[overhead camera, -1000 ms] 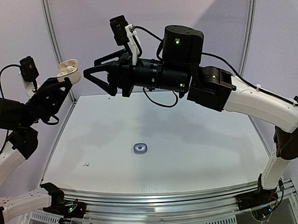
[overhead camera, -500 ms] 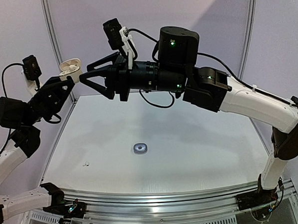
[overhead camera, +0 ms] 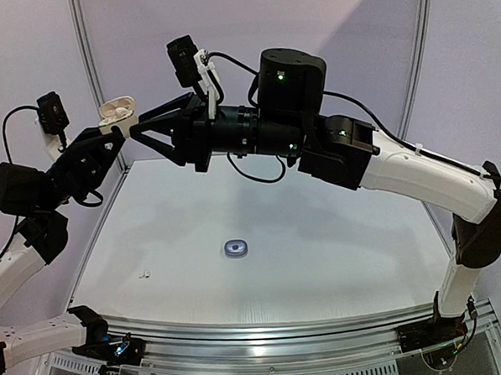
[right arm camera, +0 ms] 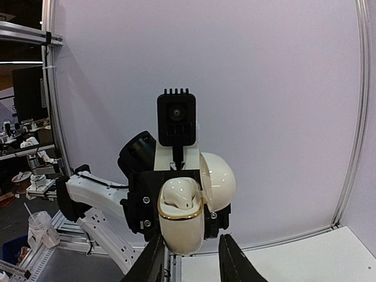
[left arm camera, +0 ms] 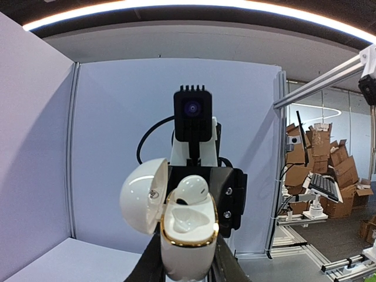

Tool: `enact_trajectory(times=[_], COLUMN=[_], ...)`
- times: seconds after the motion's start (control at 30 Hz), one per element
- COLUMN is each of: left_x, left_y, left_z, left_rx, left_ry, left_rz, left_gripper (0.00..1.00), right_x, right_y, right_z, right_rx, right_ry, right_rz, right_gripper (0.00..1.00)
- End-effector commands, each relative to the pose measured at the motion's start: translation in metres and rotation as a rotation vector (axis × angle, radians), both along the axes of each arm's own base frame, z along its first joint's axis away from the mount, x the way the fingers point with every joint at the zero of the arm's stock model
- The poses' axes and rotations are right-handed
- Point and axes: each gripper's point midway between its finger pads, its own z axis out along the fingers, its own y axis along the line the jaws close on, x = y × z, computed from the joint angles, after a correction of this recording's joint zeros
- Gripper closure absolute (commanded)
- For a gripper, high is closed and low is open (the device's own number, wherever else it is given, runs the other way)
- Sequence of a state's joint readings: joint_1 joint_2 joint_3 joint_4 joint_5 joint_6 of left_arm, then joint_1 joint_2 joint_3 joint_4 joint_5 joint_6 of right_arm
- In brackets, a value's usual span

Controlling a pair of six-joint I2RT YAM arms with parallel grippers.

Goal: Insert the wireless bluetooth earbuds into the charging case

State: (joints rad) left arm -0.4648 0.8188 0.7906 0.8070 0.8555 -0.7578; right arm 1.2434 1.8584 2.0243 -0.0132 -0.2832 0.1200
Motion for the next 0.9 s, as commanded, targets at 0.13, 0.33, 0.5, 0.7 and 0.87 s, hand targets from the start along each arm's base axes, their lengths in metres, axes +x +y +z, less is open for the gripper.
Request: enact_trajectory(times=[0.13, 0.33, 0.5, 0.7, 0.87], left_x=[-0.005, -0.005, -0.004, -0.003, -0.004], left_y=[-0.001, -0.001, -0.001, -0.001, -0.001], left_z=[0.002, 0.002, 0.001, 0.001, 0.002], left_rx=[-0.007, -0.006, -0.005, -0.006, -0.007], left_ry=[-0.019, -0.018, -0.016, -0.016, -0.018], left_rz=[-0.006, -0.006, -0.003, -0.003, -0.003], left_gripper=[1.00, 1.00, 1.00, 1.00, 1.00], right_x=[-0.004, -0.006, -0.007, -0.009, -0.008], right_y=[0.010, 0.013, 0.016, 0.022, 0.022], right_z=[0.005, 0.006, -0.003, -0.008, -0.009], right_rx=[0.025, 0.028, -0.005, -0.026, -0.030], right_ry=[0.011, 0.014, 0.026, 0.039, 0.043], right_rz=[0.035, 0.050, 0.056, 0.086, 0.078], right_gripper=[0.71, 0.75, 0.84, 0.79, 0.75])
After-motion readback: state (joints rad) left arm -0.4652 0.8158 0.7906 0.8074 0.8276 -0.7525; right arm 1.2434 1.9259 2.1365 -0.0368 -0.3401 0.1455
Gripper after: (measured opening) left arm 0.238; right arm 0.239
